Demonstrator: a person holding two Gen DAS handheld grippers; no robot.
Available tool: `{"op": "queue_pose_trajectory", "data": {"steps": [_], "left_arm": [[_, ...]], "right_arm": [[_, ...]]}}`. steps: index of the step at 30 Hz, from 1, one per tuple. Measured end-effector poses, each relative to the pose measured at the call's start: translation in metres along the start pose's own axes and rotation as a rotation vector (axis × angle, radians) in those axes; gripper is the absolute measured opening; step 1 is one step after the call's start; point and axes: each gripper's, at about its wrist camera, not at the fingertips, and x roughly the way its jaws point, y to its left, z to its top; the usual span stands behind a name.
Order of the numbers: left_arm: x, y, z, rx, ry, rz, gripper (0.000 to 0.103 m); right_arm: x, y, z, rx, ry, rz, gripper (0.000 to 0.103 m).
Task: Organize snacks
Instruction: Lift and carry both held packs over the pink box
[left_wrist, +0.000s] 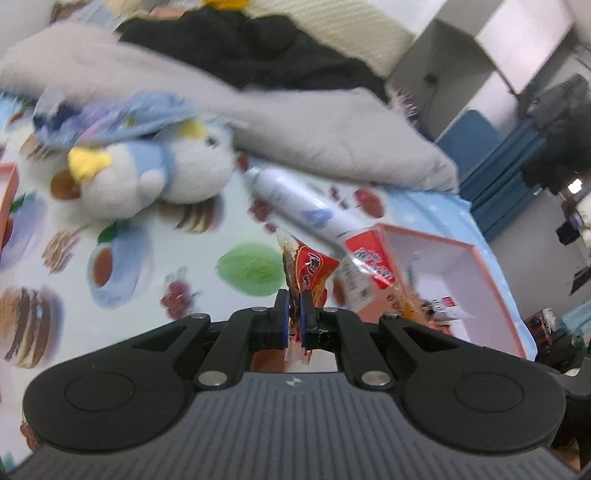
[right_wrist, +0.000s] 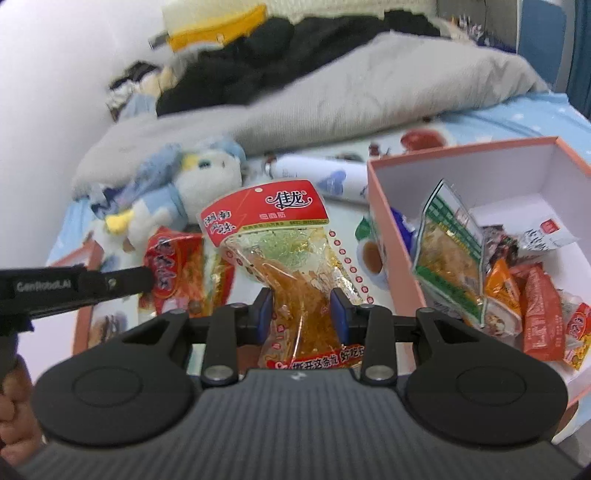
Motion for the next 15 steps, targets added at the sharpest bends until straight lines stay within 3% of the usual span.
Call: {"op": "queue_pose_trajectory", "data": {"steps": [10,15], "left_arm": [[-0.044,-0.094,0.010,0.140,-0.113,-0.042,0.006],[-0.050,-0.139,0.021,0.155,-0.153,-0.093,0.006]], "right_arm": [[-0.069,-0.036,0.022,0.028,-0.163,0.013,0.036],[-0.096,-0.064,0.038,0.026,-0.229,-0.013,0.036]]}}
